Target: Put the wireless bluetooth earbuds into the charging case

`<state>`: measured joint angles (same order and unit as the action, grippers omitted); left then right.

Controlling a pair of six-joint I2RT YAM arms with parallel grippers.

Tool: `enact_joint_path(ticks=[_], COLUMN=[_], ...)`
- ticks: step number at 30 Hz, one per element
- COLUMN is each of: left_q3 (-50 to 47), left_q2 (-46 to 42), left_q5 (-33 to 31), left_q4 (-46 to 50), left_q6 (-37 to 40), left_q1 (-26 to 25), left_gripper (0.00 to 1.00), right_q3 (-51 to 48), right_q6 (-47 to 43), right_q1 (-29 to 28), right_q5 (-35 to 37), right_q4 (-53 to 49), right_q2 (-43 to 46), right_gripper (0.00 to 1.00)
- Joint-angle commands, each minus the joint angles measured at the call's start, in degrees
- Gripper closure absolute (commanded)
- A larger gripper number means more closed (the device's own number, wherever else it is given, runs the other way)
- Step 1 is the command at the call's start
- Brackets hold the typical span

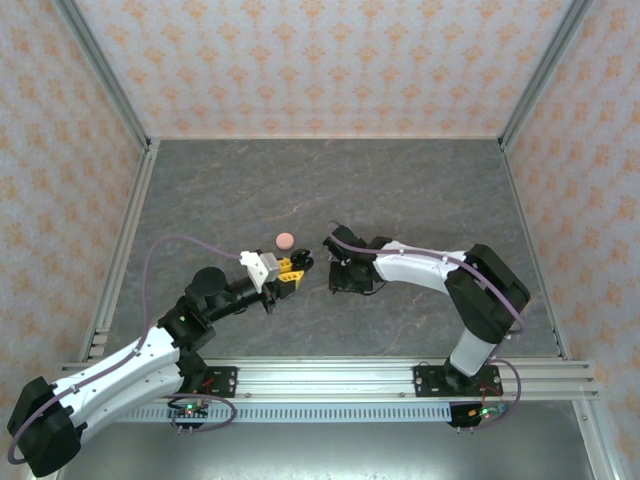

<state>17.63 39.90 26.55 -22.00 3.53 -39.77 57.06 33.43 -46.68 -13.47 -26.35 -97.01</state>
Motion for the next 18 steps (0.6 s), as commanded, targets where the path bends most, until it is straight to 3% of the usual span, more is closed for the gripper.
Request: enact_joint_path(ticks=[1, 18], left_q3=[0.6, 0.7], left_q2=[0.0, 0.5], left_q5=[0.0, -0.4], left_q4=[-0.5, -0.5], left_q6=[1.2, 1.3], left_q1=[-0.3, -0.3], left_gripper=[1.00, 1.00], right_q3=[1.3, 3.2], right_q6=[0.0, -1.2], right_q1=[0.1, 0.1], right_q5=[1.6, 0.8], right_q4=[1.1, 3.3], right_q2=[-1.1, -4.6], right_gripper=[0.68, 0.68])
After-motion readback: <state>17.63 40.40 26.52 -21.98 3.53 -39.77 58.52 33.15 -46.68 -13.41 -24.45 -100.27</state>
